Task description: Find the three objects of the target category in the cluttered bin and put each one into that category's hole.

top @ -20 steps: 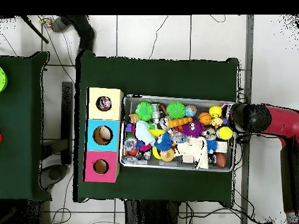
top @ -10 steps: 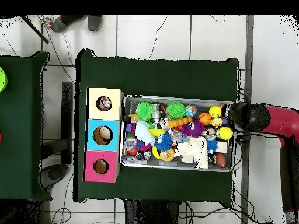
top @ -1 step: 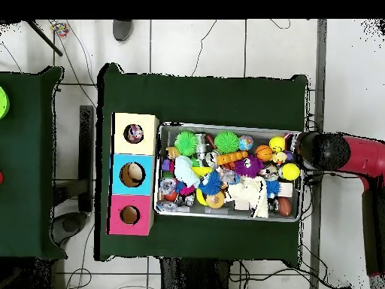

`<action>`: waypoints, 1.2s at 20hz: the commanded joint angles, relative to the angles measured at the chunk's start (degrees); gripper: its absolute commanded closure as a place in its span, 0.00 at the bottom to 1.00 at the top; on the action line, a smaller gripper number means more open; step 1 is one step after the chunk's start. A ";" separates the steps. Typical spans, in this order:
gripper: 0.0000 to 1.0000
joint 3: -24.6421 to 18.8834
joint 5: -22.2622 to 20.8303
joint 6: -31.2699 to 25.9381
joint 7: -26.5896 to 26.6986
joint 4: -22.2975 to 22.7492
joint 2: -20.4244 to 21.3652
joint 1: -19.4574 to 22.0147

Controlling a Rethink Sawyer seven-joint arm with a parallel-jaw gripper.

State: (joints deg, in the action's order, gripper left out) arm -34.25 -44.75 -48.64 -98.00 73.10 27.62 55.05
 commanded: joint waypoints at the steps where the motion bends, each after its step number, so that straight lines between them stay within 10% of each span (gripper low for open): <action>1: 1.00 -4.16 4.17 -3.21 16.83 6.62 7.19 1.86; 17: 1.00 -3.84 10.63 -3.56 12.93 19.26 21.92 3.36; 24: 1.00 0.08 2.99 4.68 6.47 22.42 23.66 -0.62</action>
State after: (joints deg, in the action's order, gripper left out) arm -35.50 -37.46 -47.76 -98.00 86.95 49.94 56.81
